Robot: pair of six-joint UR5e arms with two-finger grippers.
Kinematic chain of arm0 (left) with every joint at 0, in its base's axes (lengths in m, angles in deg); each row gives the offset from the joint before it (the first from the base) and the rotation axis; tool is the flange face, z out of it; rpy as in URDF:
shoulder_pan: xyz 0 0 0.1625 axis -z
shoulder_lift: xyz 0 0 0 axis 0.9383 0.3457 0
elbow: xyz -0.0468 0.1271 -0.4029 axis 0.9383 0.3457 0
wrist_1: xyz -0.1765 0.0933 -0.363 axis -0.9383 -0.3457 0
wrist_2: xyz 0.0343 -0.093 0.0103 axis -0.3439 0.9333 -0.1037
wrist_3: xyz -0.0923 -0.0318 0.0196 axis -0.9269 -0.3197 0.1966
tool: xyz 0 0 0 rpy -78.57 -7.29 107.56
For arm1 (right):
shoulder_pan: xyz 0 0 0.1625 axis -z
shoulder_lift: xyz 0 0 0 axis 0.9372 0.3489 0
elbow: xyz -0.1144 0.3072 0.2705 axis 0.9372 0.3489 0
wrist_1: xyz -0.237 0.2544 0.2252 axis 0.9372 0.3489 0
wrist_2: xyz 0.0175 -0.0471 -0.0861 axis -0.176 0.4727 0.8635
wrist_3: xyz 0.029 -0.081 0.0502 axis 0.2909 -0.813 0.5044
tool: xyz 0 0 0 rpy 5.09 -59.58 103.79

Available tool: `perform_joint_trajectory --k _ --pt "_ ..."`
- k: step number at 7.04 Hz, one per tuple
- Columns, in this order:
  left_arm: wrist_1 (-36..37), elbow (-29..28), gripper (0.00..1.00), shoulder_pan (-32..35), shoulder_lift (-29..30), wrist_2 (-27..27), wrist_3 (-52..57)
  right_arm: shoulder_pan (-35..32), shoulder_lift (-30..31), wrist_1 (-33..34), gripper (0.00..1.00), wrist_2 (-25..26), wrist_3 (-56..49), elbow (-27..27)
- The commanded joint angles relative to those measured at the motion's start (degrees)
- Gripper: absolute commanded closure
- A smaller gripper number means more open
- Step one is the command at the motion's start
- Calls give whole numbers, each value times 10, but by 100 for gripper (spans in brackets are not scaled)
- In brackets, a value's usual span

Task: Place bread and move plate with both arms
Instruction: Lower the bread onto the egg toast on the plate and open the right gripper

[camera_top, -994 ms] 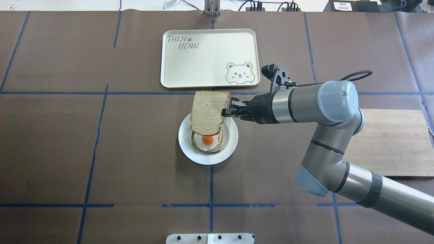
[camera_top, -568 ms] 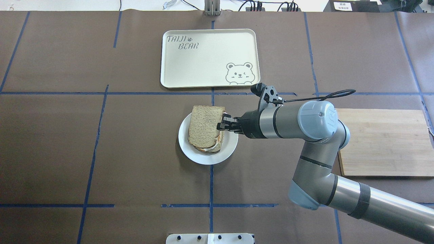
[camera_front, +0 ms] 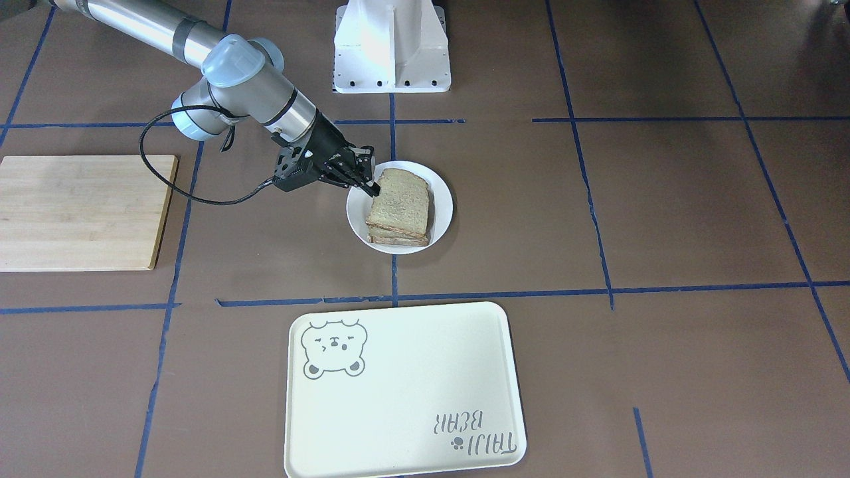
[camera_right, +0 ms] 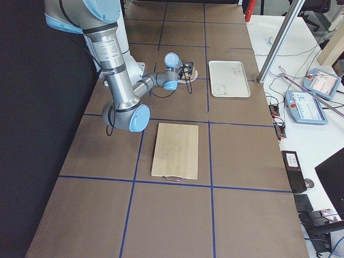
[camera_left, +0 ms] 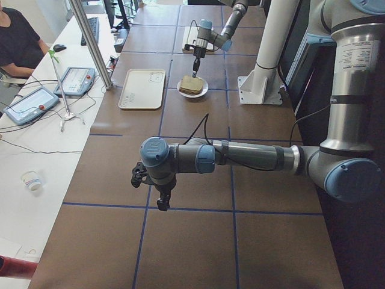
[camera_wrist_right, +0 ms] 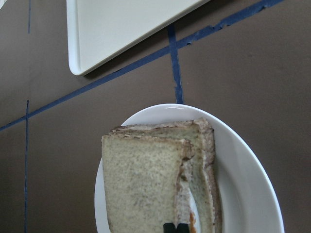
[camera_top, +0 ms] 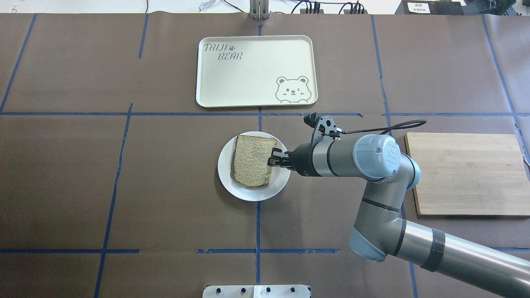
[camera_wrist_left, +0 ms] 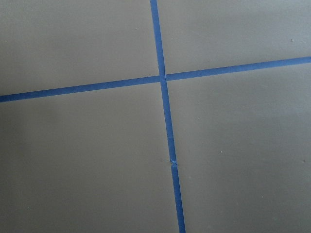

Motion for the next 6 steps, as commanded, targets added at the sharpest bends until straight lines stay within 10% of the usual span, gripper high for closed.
perform_joint_trajectory --k 1,2,6 --pt "0 3 0 0 0 0 0 0 0 -1 39 0 4 2" --pt "0 2 0 0 1 0 0 0 -1 -1 1 0 5 1" --pt "-22 41 0 -22 16 2 -50 -33 7 1 0 -19 6 -40"
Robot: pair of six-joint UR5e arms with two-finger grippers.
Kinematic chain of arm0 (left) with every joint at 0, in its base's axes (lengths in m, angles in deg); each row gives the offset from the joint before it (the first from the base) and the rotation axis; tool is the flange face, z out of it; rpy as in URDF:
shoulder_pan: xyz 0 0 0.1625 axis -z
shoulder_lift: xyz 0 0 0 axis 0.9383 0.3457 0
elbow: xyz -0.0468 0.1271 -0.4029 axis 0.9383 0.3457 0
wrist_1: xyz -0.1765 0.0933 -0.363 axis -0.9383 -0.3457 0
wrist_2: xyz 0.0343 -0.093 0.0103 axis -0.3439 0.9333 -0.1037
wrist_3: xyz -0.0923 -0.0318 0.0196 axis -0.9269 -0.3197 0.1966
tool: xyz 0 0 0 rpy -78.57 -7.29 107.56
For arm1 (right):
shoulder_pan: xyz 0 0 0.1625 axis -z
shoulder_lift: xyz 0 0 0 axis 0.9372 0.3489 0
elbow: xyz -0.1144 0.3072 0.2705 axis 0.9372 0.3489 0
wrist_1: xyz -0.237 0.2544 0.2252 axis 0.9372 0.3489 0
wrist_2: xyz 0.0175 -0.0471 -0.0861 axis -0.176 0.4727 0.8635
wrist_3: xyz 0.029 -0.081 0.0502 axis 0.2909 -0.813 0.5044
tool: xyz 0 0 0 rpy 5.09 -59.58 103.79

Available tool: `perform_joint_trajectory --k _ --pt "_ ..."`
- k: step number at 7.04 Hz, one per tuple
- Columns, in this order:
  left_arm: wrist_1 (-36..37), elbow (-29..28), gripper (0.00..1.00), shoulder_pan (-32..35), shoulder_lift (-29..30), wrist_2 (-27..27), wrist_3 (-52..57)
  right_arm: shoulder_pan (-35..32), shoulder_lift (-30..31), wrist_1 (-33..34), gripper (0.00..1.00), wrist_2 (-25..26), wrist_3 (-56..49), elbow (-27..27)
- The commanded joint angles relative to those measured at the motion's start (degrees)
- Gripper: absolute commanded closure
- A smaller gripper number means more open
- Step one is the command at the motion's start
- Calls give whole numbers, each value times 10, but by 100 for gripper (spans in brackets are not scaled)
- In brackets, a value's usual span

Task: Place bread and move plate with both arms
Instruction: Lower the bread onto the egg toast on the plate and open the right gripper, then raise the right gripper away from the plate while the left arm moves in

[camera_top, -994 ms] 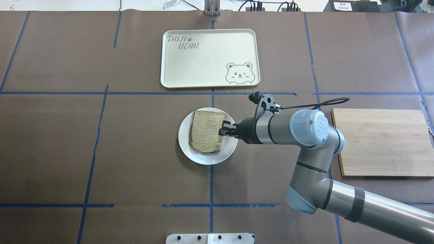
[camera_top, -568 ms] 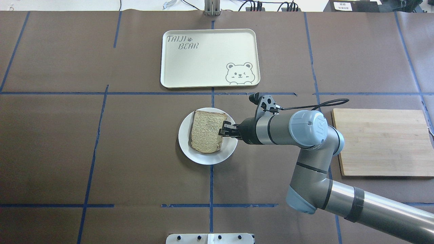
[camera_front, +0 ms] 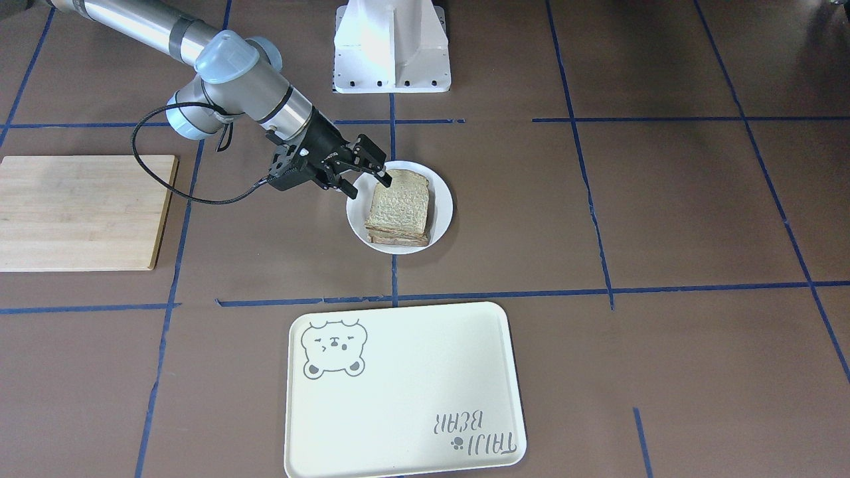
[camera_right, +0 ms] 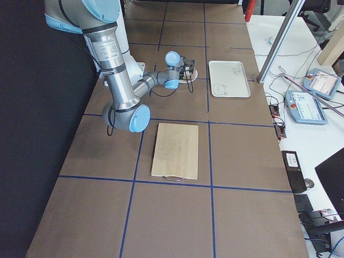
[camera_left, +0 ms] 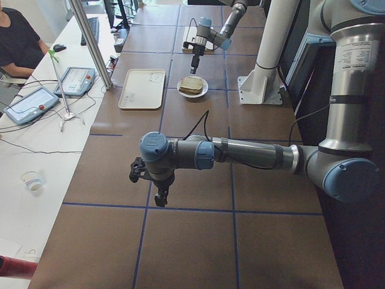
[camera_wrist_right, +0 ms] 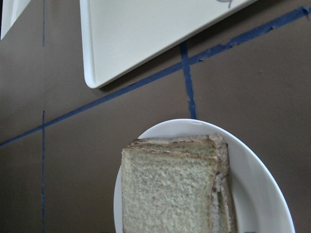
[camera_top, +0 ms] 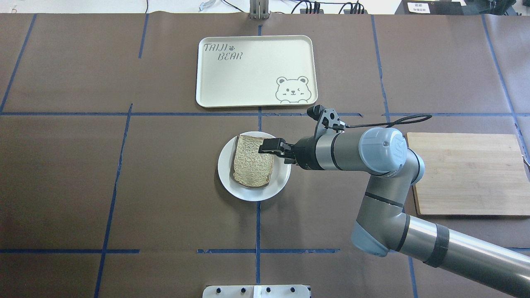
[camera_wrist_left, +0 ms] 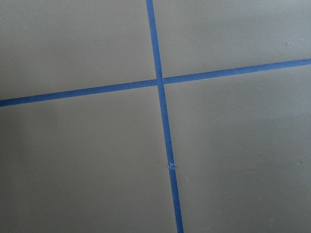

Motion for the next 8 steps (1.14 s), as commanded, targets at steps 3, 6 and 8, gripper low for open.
perform_joint_trajectory --k 3,6,8 --pt "-212 45 0 -128 23 14 -322 -146 44 43 0 -101 -69 -19" --pt "-375 35 0 -206 66 30 -579 -205 45 312 0 -120 -297 -81" --pt "-464 24 0 -243 83 26 -694 -230 40 528 0 -110 -470 -141"
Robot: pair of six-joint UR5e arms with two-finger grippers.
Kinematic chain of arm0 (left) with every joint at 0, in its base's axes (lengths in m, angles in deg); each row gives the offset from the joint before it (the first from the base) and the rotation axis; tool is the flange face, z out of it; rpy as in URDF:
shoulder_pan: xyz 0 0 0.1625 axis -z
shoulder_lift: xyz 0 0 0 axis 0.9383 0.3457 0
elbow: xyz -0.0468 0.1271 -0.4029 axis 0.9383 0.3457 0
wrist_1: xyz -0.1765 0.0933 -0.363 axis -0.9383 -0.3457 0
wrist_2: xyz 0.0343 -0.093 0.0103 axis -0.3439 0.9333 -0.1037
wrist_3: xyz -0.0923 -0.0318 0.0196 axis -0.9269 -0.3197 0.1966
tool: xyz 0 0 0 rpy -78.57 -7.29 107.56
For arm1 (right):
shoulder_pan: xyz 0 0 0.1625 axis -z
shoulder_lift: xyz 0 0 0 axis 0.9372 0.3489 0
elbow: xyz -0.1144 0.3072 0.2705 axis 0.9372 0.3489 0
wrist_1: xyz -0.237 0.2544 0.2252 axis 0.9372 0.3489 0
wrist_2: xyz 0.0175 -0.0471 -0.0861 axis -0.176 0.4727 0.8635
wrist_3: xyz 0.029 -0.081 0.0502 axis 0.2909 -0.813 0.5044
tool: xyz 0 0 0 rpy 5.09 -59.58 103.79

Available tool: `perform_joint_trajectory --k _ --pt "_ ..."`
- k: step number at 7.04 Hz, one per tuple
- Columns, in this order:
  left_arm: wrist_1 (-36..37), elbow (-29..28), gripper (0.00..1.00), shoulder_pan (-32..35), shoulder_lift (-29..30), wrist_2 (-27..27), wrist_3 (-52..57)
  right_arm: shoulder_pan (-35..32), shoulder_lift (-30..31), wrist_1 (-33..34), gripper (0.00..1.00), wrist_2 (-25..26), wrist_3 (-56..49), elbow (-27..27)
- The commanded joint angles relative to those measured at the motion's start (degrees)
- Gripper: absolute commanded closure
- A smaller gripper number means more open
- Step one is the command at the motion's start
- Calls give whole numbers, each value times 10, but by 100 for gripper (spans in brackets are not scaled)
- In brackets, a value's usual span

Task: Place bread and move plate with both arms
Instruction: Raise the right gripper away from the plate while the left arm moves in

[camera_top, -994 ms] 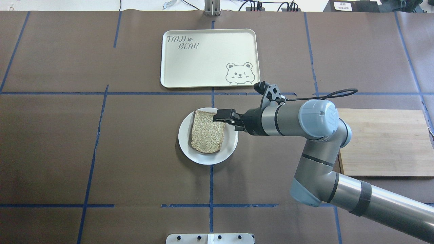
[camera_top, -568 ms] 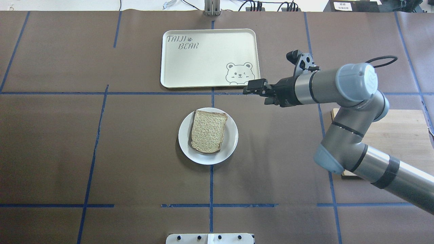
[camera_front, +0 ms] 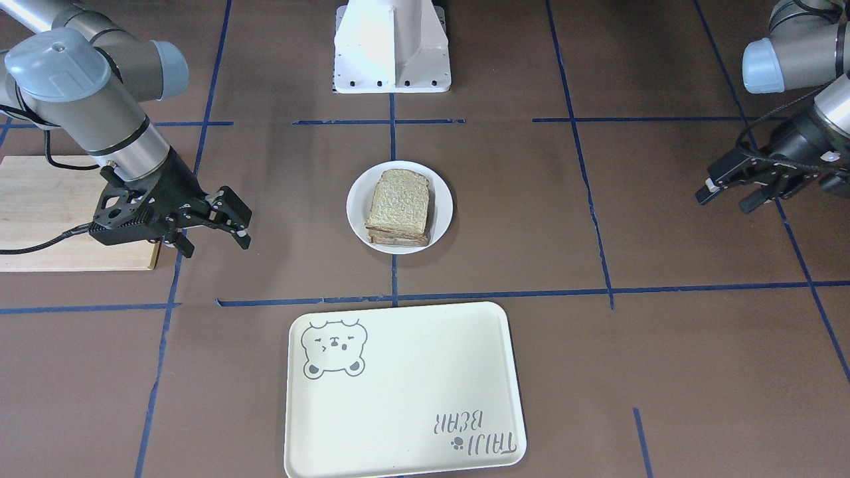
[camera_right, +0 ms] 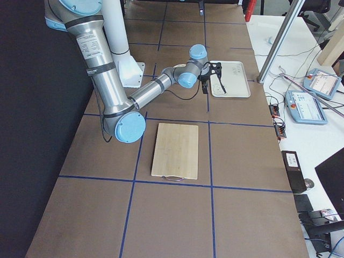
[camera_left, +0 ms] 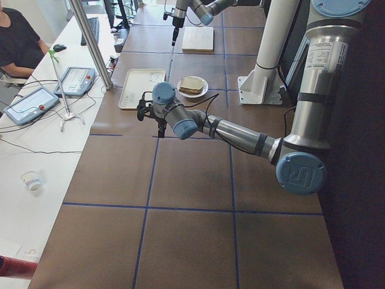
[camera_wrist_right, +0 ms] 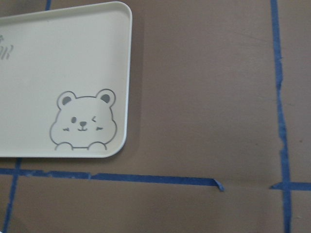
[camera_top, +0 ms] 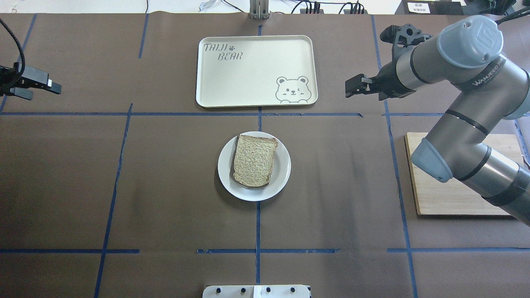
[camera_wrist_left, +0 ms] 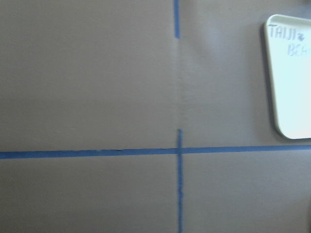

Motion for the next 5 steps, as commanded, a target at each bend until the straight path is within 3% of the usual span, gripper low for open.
perform_joint_trajectory --k 1,3,5 --pt "-100 -30 0 -48 44 -7 -152 -30 5 145 0 2 -173 -36" --pt "-183 -47 0 -156 82 -112 -307 -72 55 141 0 -22 -255 -40" --pt "-177 -70 2 -271 130 -203 -348 -141 101 138 0 -117 -321 -38"
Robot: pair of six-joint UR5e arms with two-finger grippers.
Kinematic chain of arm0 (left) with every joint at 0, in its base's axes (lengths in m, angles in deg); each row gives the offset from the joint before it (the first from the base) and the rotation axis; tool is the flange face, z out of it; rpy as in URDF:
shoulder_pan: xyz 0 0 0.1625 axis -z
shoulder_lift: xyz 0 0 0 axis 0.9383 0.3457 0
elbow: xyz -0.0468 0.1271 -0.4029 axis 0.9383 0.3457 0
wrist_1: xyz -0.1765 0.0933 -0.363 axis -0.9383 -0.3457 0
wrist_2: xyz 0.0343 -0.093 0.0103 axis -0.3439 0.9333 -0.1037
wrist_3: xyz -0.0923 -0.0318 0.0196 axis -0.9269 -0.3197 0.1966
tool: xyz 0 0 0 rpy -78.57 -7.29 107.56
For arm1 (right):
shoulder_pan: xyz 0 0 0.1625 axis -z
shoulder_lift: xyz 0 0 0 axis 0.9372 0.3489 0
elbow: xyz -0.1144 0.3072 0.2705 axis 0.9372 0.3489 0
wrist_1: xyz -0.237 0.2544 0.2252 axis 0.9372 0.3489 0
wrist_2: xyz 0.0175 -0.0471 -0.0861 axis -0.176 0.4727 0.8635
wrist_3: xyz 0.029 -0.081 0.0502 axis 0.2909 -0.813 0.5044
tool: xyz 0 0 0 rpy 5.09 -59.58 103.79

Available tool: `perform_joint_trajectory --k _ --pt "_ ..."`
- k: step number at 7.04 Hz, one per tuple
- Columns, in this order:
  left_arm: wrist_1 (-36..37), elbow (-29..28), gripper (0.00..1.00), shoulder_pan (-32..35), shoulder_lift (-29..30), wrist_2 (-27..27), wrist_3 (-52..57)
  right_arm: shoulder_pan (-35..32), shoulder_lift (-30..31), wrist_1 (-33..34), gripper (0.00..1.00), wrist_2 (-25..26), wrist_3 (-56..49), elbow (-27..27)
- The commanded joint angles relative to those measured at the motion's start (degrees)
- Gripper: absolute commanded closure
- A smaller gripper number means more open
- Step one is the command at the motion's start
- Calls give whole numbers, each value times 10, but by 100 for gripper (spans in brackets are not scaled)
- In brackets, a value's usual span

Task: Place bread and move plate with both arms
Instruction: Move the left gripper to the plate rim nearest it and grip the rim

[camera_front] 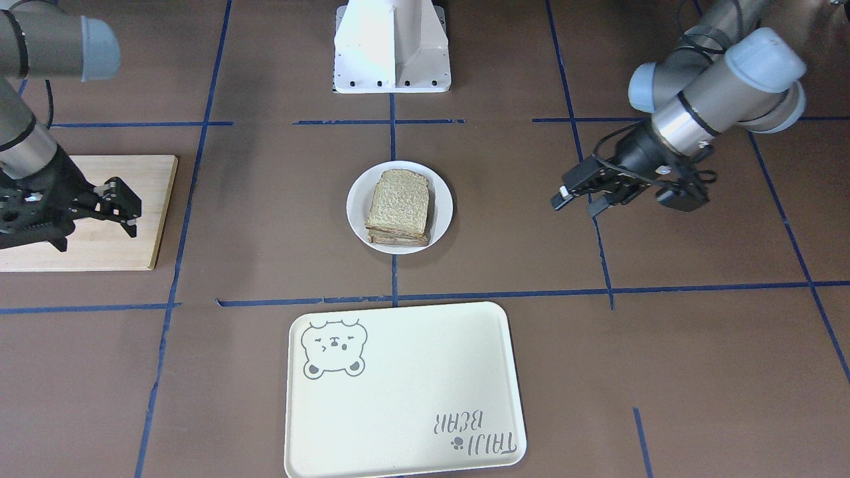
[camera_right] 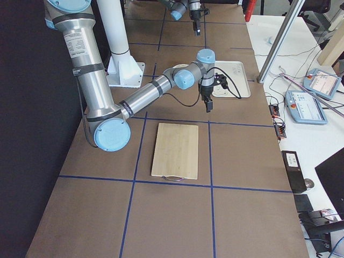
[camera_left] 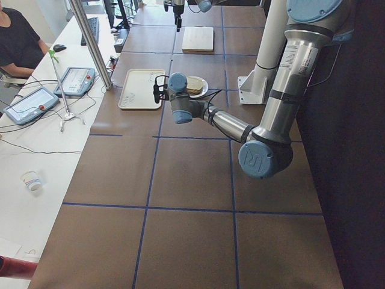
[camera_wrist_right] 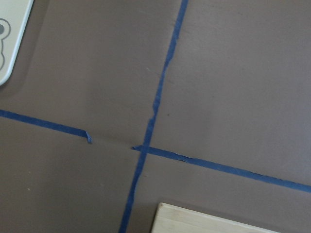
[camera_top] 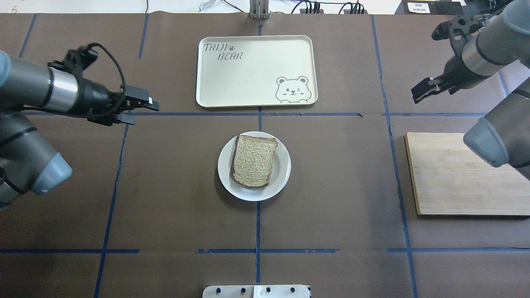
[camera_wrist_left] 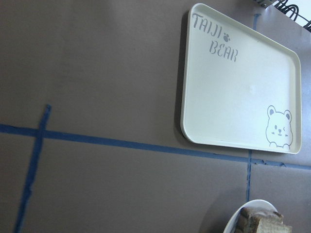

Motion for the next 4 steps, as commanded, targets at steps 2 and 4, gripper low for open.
perform_joint_trajectory --k 2,4 --pt "-2 -83 18 -109 81 -59 -33 -53 34 -1 0 -67 -50 3" --pt "-2 -83 43 -120 83 -59 -33 -56 36 -1 0 -70 -50 4"
